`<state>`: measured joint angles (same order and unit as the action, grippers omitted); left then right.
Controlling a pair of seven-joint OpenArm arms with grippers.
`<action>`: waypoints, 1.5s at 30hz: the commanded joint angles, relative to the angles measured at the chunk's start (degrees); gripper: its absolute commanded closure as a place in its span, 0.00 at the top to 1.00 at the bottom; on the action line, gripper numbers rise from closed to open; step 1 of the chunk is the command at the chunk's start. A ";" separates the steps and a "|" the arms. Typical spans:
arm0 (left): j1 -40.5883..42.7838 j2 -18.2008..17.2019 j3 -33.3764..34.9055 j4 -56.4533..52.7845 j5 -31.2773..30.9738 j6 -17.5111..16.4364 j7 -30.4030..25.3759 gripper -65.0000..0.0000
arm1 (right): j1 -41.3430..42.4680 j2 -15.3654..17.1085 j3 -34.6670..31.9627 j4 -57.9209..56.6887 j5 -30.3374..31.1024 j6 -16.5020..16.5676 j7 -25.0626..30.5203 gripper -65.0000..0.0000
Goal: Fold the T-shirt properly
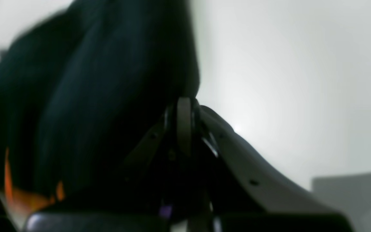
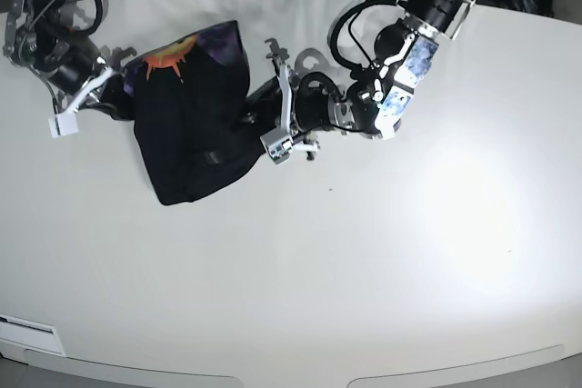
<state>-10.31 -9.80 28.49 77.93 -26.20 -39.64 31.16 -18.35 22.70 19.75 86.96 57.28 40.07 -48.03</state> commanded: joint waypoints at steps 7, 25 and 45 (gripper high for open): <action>-5.77 1.44 -0.13 -7.41 9.16 2.40 -7.19 0.00 | -12.11 -9.73 6.62 15.28 -0.50 -0.07 -2.64 0.00; -7.45 1.49 -13.75 1.73 -8.24 3.48 22.67 0.00 | -3.91 -1.97 7.30 24.17 -8.00 -0.07 -2.62 0.00; 29.16 -12.76 -44.06 44.63 -48.11 1.99 41.86 0.00 | -11.63 -2.54 28.20 32.39 12.87 -2.27 -11.85 0.00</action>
<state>19.05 -21.87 -15.35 121.95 -73.25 -37.23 73.34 -29.93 19.40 47.68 118.24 68.58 37.36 -61.06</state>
